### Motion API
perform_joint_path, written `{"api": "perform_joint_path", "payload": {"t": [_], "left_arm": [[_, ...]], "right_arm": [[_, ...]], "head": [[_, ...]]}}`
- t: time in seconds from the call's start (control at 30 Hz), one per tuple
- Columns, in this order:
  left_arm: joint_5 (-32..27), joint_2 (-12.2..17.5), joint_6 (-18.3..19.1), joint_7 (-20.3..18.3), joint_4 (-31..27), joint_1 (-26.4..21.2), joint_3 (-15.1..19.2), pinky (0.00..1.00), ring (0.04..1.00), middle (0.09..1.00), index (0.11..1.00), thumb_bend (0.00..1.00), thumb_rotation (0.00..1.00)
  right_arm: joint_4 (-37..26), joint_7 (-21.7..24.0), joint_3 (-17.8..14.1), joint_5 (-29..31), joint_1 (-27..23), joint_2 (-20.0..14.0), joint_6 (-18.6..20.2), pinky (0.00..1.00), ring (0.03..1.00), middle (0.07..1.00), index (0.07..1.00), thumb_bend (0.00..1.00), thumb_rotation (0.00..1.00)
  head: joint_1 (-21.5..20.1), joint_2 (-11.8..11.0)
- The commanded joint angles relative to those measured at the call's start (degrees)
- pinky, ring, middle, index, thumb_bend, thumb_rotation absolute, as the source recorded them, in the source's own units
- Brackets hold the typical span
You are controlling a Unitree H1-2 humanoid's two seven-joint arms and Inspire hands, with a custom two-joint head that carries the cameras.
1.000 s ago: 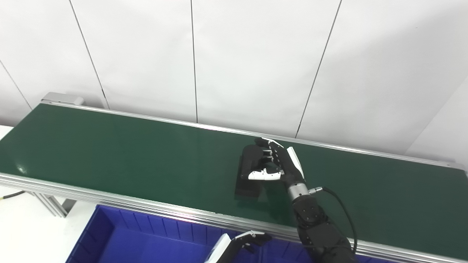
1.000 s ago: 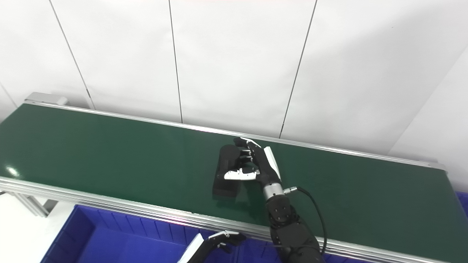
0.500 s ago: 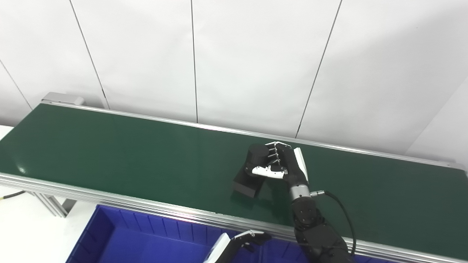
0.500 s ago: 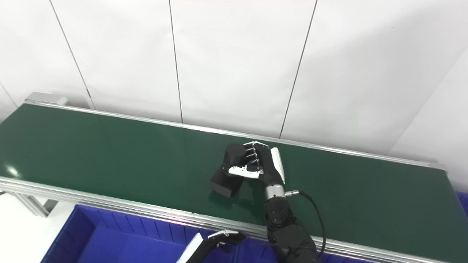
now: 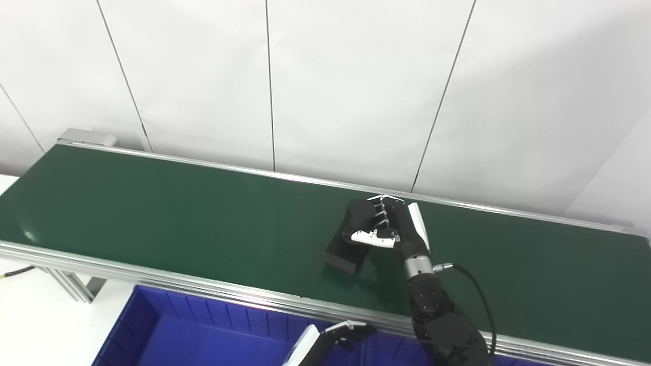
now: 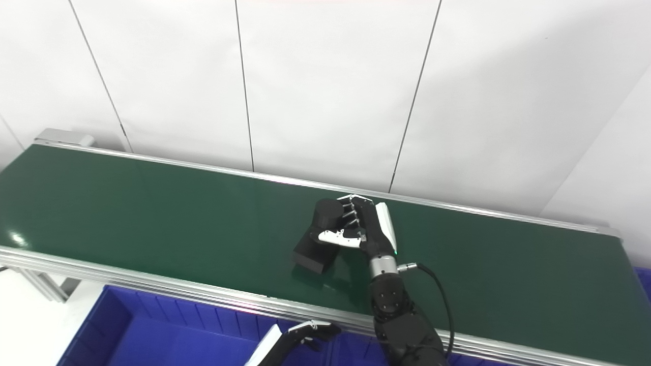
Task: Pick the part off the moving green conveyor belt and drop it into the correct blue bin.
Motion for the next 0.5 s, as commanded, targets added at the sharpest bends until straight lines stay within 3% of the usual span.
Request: {"api": "perform_joint_path", "payload": {"t": [0.0,0.23,0.47], "left_arm": [[-0.29,-0.29,-2.2,0.06,-2.01,-0.22,0.21,0.64,0.737,0.773,0.743,0.88,0.13],[-0.94,-0.2,-2.2,-0.75,-2.61,-0.11,0.44,0.65,0.744,0.777,0.748,0.88,0.11],[-1.09,-0.26,-2.2,-1.5,-2.52,-0.49,0.85,0.65,0.743,0.776,0.744,0.87,0.14]], "right_arm": [[-5.16,0.28,-0.19,0.53,-0.76,-0.67,-2.29,0.38,0.443,0.487,0.493,0.52,0.0],[-20.77,3.66,-1.94,1.72,4.88,-2.51,-1.7,0.39,0.45,0.488,0.489,0.52,0.0],[-40.46,8.64,-4.52,3.47,12.62,-4.92,4.75,0.38,0.44,0.482,0.5,0.52,0.0]], "head": [[-0.25,0.3],[-1.0,0.87],[-2.34,1.43]]}}
